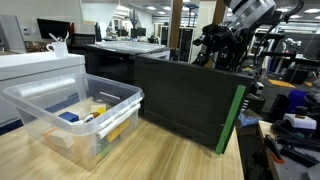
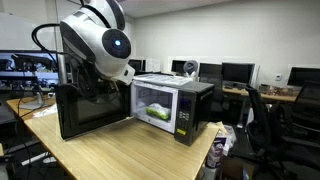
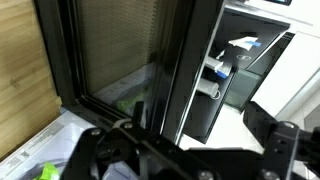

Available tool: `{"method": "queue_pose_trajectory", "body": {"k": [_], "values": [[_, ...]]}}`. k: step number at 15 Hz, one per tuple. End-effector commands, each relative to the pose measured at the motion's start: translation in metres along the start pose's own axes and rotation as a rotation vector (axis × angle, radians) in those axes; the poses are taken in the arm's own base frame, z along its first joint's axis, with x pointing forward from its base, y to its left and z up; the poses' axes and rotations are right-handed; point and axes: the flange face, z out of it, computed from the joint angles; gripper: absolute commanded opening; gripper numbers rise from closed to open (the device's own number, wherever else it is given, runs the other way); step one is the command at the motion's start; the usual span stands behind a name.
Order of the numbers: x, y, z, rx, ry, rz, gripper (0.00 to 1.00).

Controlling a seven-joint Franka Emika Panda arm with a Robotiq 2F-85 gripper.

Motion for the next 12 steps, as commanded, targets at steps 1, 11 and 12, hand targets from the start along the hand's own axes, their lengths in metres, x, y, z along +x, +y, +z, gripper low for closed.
{"method": "queue_pose_trajectory", "body": {"k": [1, 11, 12], "values": [[0.000, 0.000, -0.001, 0.000, -0.001, 0.000, 1.00], [0.005, 0.008, -0.006, -0.096, -0.049, 0.061, 1.00], [0.005, 0.010, -0.009, -0.127, -0.061, 0.075, 1.00]]}}
